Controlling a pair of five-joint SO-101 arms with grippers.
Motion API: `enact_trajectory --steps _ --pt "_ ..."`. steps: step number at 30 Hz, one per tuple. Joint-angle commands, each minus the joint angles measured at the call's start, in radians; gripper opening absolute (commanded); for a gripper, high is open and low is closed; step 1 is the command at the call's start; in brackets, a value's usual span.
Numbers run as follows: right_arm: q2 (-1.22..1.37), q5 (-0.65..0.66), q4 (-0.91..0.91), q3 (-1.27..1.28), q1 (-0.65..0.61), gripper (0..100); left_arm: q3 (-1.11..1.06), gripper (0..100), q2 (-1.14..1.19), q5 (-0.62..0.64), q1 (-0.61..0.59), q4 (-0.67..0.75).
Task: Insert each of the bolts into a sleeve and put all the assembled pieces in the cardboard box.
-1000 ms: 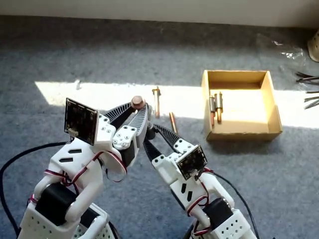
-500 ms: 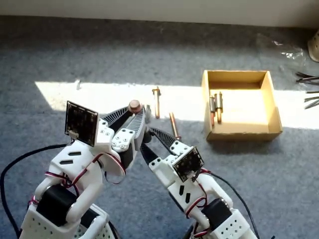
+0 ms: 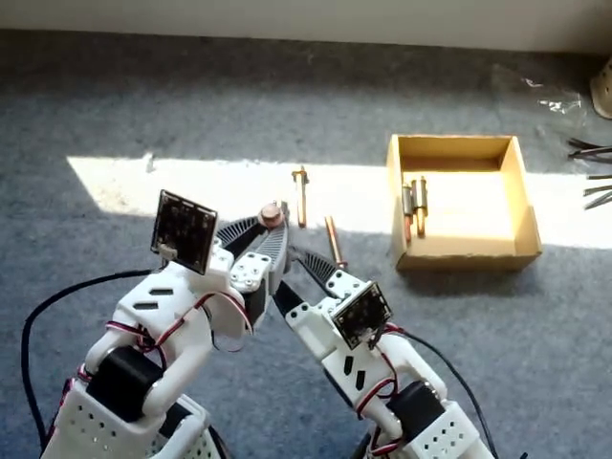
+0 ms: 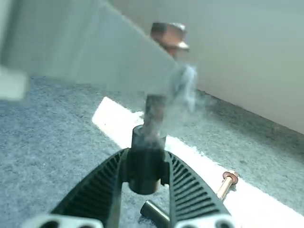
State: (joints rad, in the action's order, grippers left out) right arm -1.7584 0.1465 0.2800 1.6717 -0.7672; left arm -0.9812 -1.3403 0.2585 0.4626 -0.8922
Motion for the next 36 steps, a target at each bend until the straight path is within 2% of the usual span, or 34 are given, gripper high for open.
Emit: enact_trajectory --steps 1,9,16,23,25,30,36 --pt "-0.013 0.009 -0.033 0.120 -0.010 0.5 -0.030 0 -0.008 -0.025 -0.001 0.015" --pt "-0.013 0.009 -0.033 0.120 -0.010 0.5 -0.050 0 -0.008 -0.025 -0.059 0.015" --pt "-0.013 0.009 -0.033 0.124 -0.010 0.5 -0.068 0 -0.008 -0.028 -0.059 0.017" --pt "-0.013 0.009 -0.033 0.125 -0.010 0.5 -0.074 1 -0.008 -0.245 -0.059 0.057" --pt "-0.013 0.009 -0.033 0.125 -0.010 0.5 -0.074 4 -0.008 -0.267 -0.059 0.055" --pt "-0.013 0.009 -0.033 0.125 -0.010 0.5 -0.074 24 -0.008 -0.215 -0.059 0.054" --pt "-0.013 0.009 -0.033 0.125 -0.010 0.5 -0.073 26 -0.008 -0.206 -0.059 0.057"
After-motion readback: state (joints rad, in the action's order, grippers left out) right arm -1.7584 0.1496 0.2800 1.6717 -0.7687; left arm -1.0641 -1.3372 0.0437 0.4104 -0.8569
